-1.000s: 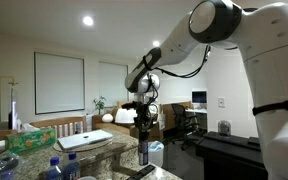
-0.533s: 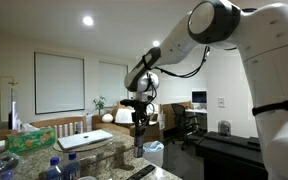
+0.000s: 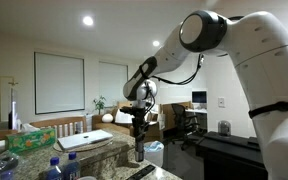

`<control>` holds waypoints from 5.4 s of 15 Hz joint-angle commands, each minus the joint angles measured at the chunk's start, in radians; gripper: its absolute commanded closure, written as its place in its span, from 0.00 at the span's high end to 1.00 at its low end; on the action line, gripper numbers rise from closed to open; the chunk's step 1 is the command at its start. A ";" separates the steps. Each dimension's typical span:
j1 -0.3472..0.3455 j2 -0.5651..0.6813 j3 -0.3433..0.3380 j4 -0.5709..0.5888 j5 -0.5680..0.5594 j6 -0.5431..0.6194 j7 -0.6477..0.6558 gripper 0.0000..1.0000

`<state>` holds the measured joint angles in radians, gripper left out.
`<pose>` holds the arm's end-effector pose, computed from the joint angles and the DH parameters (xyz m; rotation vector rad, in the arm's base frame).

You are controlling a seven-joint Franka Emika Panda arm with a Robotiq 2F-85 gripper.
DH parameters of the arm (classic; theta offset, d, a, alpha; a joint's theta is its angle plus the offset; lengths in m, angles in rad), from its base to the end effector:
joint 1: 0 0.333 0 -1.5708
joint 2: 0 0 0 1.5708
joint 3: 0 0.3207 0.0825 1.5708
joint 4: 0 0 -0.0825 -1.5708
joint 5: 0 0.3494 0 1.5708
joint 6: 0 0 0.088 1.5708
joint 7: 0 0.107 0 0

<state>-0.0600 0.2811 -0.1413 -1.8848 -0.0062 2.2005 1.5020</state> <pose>0.5843 -0.1139 0.3883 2.0719 -2.3432 0.0882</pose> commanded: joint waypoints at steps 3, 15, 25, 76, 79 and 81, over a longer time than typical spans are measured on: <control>0.009 0.038 -0.019 0.024 -0.013 0.009 0.030 0.31; 0.007 0.063 -0.021 0.008 0.015 0.098 0.014 0.31; 0.008 0.081 -0.020 0.014 0.025 0.094 0.011 0.81; 0.268 0.093 0.286 -0.159 0.393 0.135 -0.081 1.00; 0.272 0.114 0.264 -0.149 0.377 0.150 -0.049 1.00; 0.261 0.118 0.239 -0.149 0.376 0.158 -0.034 1.00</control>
<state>0.2128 0.3908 0.1268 -2.0423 0.3795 2.3499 1.4384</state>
